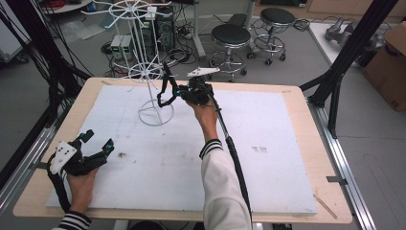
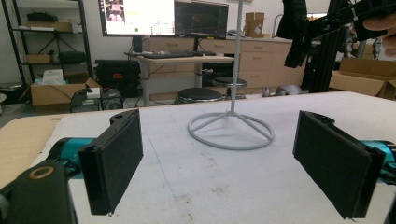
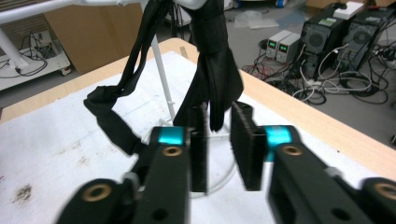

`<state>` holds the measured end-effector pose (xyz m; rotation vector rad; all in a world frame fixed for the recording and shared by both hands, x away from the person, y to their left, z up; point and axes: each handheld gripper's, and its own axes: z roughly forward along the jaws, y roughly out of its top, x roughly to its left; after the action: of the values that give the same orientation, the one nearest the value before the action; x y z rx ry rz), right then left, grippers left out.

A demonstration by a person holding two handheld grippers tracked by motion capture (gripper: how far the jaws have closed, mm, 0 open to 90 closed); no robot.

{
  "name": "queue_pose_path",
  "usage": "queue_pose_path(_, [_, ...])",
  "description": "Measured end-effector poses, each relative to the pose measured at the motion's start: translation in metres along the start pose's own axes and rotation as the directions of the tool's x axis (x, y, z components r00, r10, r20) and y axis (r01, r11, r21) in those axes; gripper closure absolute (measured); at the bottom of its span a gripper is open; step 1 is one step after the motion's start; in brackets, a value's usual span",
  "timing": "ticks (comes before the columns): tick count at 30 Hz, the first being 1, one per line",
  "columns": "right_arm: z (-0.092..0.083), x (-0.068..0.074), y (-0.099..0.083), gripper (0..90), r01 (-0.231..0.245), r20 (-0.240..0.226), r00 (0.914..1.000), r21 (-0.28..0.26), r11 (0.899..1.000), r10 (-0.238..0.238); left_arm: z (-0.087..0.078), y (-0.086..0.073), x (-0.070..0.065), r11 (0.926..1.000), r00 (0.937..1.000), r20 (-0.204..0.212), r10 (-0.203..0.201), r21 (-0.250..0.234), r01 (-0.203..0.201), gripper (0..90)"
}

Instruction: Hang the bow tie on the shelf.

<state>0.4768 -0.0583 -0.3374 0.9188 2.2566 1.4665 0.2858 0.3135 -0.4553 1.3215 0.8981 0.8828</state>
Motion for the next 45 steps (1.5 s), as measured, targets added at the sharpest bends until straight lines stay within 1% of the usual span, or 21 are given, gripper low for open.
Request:
queue_pose_path(1, [-0.001,0.002,-0.001,67.0,0.011,0.01,0.9999,0.001,1.0,-0.011,0.0,0.0,0.0,1.0,1.0,-0.001,0.001,0.0,-0.001,16.2])
queue_pose_path(3, [-0.003,0.004,-0.006,48.0,0.041,0.06,0.9974,-0.021,0.999,-0.04,0.0,0.0,0.0,1.0,1.0,0.0,0.002,-0.001,-0.002,16.2])
queue_pose_path(4, [-0.004,0.003,-0.008,38.9,0.027,0.046,0.9986,-0.002,1.0,-0.026,0.0,0.0,0.0,1.0,1.0,-0.002,0.001,0.0,-0.001,16.2])
queue_pose_path(5, [-0.004,0.001,-0.009,38.9,0.0,0.021,0.9998,0.02,1.0,-0.001,0.0,0.0,0.0,1.0,1.0,-0.002,0.001,0.0,-0.001,16.2])
queue_pose_path(6, [-0.005,0.0,-0.01,28.2,-0.009,0.011,0.9999,0.031,0.999,0.008,0.0,0.0,0.0,1.0,1.0,-0.001,0.004,0.003,-0.004,16.2])
queue_pose_path(8, [-0.01,0.0,-0.01,23.1,-0.024,0.008,0.9997,0.049,0.999,0.024,0.0,0.0,0.0,1.0,1.0,-0.002,0.002,0.002,-0.002,16.2])
queue_pose_path(13, [-0.023,0.005,-0.005,18.7,-0.016,-0.002,0.9999,0.015,1.0,0.016,0.0,0.0,0.0,1.0,1.0,-0.001,0.001,0.001,-0.001,16.2])
queue_pose_path(17, [-0.048,0.012,0.006,16.1,-0.009,0.002,1.0,-0.052,0.999,0.01,-0.001,0.0,0.001,1.0,1.0,-0.002,-0.003,0.0,0.003,16.2])
queue_pose_path(21, [-0.07,0.014,0.009,16.2,0.008,0.029,0.9996,-0.079,0.997,-0.005,-0.001,0.0,0.001,1.0,1.0,-0.003,-0.004,0.001,0.004,16.1])
queue_pose_path(22, [-0.079,0.015,0.006,16.4,0.027,0.056,0.9982,-0.121,0.992,-0.02,-0.001,0.0,0.001,1.0,1.0,-0.003,-0.007,0.0,0.007,16.1])
queue_pose_path(23, [-0.091,0.015,0.003,16.7,0.053,0.096,0.9946,-0.149,0.987,-0.039,-0.001,0.0,0.001,1.0,0.9999,-0.005,-0.009,-0.001,0.009,16.1])
queue_pose_path(24, [-0.105,0.013,-0.003,16.7,0.045,0.106,0.9939,-0.151,0.987,-0.03,-0.001,0.0,0.001,1.0,0.9999,-0.005,-0.009,-0.001,0.009,16.1])
queue_pose_path(27, [-0.122,0.011,-0.012,16.7,0.037,0.125,0.9921,-0.168,0.985,-0.017,-0.001,0.0,0.001,1.0,1.0,-0.003,-0.007,0.0,0.007,16.1])
queue_pose_path(28, [-0.139,0.009,-0.02,16.7,0.033,0.143,0.9897,-0.19,0.981,-0.005,-0.001,0.0,0.001,1.0,1.0,-0.003,-0.005,0.001,0.005,16.1])
queue_pose_path(29, [-0.139,0.009,-0.02,16.7,0.033,0.143,0.9897,-0.19,0.981,-0.005,-0.001,0.0,0.001,1.0,1.0,-0.003,-0.005,0.001,0.005,16.1])
queue_pose_path(30, [-0.155,0.008,-0.028,16.6,0.02,0.154,0.9881,-0.203,0.979,0.011,-0.001,0.0,0.001,1.0,1.0,-0.003,-0.005,0.0,0.005,16.1])
queue_pose_path(31, [-0.155,0.008,-0.028,16.6,0.02,0.154,0.9881,-0.203,0.979,0.011,-0.001,0.0,0.001,1.0,1.0,-0.003,-0.005,0.0,0.005,16.1])
queue_pose_path(36, [-0.205,0.011,-0.052,16.1,0.035,0.177,0.9842,-0.259,0.965,0.011,-0.001,0.0,0.001,1.0,1.0,-0.006,-0.002,0.002,0.002,16.1])
queue_pose_path(39, [-0.22,0.012,-0.063,15.2,0.038,0.192,0.9813,-0.273,0.961,0.016,0.0,0.0,0.001,1.0,1.0,-0.008,-0.003,0.003,0.003,16.1])
queue_pose_path(42, [-0.241,0.013,-0.089,13.7,0.039,0.215,0.9763,-0.282,0.959,0.023,0.0,0.0,0.0,1.0,1.0,-0.007,0.004,0.004,-0.003,16.1])
queue_pose_path(45, [-0.248,0.014,-0.103,12.6,0.04,0.227,0.9735,-0.288,0.957,0.027,0.0,0.0,0.0,1.0,1.0,-0.007,0.006,0.003,-0.006,16.1])
